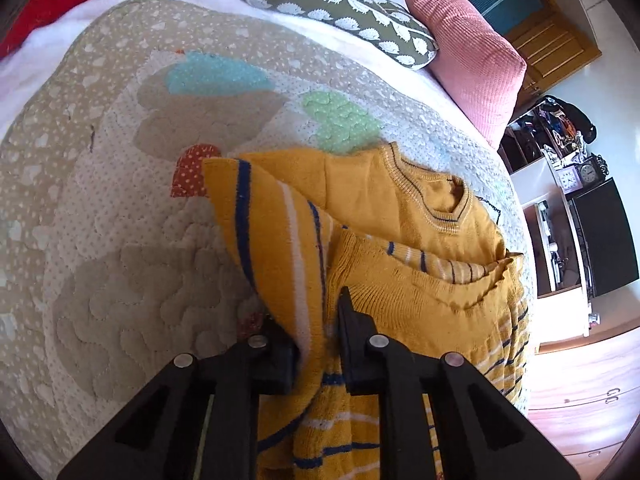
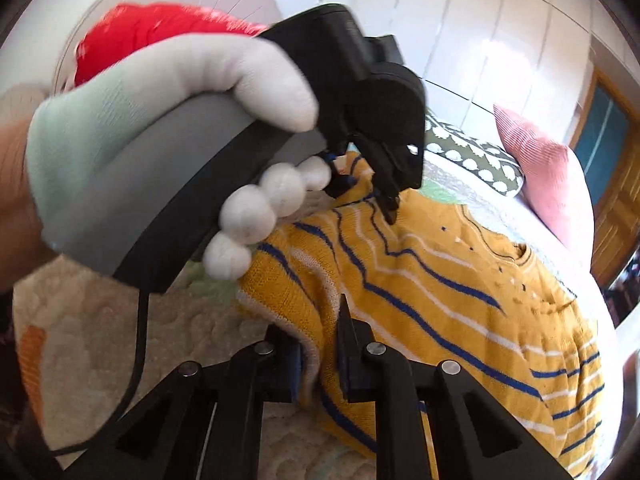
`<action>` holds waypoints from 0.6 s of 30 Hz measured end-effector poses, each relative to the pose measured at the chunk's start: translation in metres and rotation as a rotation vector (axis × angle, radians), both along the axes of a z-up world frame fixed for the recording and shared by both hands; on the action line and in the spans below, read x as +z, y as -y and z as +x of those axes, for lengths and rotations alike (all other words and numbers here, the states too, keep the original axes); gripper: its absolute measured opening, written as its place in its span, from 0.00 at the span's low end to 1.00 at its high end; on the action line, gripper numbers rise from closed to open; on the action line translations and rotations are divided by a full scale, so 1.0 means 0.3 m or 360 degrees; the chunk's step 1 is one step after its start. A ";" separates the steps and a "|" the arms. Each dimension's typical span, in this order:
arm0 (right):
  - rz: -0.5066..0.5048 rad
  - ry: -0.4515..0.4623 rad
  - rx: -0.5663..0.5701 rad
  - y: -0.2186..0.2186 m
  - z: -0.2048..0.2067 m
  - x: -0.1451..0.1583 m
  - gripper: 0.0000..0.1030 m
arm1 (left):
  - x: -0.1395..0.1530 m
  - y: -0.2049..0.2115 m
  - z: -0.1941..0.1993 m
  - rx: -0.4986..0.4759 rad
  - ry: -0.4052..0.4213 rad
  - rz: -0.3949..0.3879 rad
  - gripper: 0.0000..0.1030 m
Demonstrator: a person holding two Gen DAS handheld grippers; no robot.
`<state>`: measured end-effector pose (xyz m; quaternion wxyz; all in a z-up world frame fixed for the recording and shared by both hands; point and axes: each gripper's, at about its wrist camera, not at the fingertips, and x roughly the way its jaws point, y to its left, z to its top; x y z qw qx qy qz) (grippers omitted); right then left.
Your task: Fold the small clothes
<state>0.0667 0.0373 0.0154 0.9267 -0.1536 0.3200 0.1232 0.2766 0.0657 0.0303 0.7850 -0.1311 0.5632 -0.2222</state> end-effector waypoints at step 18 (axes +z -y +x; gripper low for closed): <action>0.0800 0.0019 -0.0685 0.849 -0.222 0.132 0.12 | 0.184 1.005 -0.233 -0.0524 0.0216 0.0293 0.10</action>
